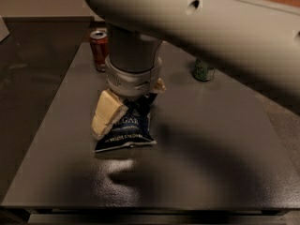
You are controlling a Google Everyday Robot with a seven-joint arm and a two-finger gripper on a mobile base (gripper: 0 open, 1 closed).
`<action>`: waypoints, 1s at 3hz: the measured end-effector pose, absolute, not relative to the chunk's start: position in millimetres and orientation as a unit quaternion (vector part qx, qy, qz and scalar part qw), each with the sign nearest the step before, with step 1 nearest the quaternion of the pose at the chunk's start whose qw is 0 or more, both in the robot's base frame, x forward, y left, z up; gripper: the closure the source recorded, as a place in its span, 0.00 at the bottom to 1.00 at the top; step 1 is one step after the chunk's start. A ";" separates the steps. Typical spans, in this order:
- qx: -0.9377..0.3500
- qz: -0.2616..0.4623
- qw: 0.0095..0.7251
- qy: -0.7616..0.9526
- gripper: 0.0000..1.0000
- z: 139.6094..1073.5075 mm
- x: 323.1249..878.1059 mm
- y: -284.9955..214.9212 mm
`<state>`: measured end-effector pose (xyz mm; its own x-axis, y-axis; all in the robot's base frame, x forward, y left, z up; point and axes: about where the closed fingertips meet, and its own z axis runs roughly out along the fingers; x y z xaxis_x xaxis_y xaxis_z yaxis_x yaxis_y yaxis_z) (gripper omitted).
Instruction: Pick blue chip bag
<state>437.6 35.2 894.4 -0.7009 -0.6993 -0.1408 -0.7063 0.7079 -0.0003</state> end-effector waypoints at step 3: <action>-0.280 -0.027 0.080 0.956 0.00 865.8 462.9 33.8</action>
Offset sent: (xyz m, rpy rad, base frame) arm 0.0315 -0.0038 -0.0332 -0.1000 -0.0765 -0.2727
